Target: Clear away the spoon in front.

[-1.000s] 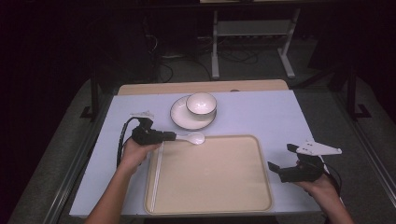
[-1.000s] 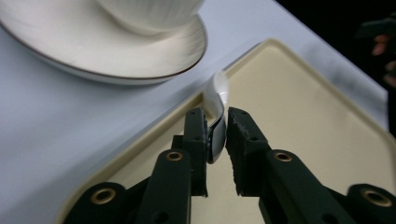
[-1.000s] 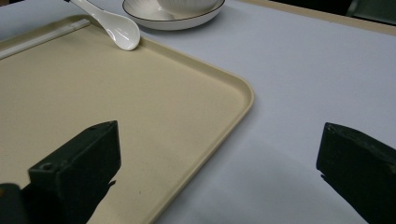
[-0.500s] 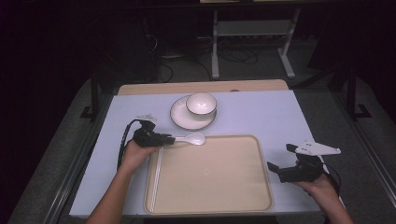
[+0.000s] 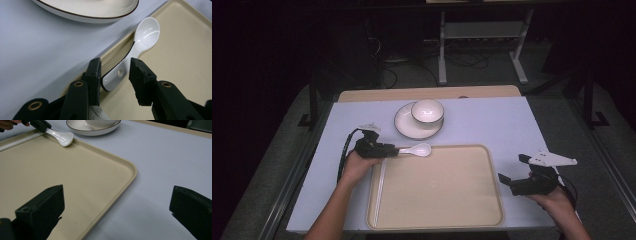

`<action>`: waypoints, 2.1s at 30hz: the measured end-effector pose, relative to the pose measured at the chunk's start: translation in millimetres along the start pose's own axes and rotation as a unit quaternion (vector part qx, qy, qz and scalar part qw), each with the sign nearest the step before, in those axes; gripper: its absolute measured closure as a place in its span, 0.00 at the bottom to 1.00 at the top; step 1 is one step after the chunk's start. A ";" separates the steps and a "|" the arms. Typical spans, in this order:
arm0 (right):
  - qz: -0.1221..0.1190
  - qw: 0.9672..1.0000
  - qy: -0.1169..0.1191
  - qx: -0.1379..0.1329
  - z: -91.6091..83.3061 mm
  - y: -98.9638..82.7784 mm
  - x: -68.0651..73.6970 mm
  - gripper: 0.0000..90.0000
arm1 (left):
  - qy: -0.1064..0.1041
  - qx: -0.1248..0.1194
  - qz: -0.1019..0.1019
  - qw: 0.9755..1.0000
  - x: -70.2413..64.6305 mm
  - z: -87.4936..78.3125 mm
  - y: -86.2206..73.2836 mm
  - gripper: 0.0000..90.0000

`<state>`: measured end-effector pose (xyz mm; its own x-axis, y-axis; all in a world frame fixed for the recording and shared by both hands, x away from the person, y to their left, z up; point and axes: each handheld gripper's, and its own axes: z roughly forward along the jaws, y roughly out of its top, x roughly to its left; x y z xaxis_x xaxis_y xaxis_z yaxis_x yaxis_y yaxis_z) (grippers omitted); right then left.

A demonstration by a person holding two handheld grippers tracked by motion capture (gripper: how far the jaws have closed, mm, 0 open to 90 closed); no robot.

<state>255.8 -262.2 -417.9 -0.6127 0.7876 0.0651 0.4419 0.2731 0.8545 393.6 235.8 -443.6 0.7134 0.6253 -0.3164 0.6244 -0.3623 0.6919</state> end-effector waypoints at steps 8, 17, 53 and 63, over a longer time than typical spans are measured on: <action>0.000 1.000 -0.001 -0.001 -0.1 0.0 -0.1 0.00 | 0.013 -0.014 0.008 1.000 -2.0 -4.4 2.1 0.66; 0.000 1.000 0.000 0.000 0.1 0.5 0.5 0.00 | 0.004 -0.032 0.030 0.999 -16.7 -0.4 16.5 0.91; 0.006 1.000 -0.002 -0.006 -2.6 -0.5 -2.6 0.00 | -0.010 0.030 0.090 0.995 -55.5 81.7 56.4 0.99; 0.005 1.000 -0.002 -0.004 -2.2 0.0 -1.3 0.00 | -0.028 0.054 0.083 0.995 -63.7 73.9 43.5 1.00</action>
<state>255.2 -264.4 -416.9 -0.6053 0.7928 0.0711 0.4424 0.2608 0.8581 398.8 129.2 -441.4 0.8247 0.5119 -0.2406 0.5244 -0.5326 0.6644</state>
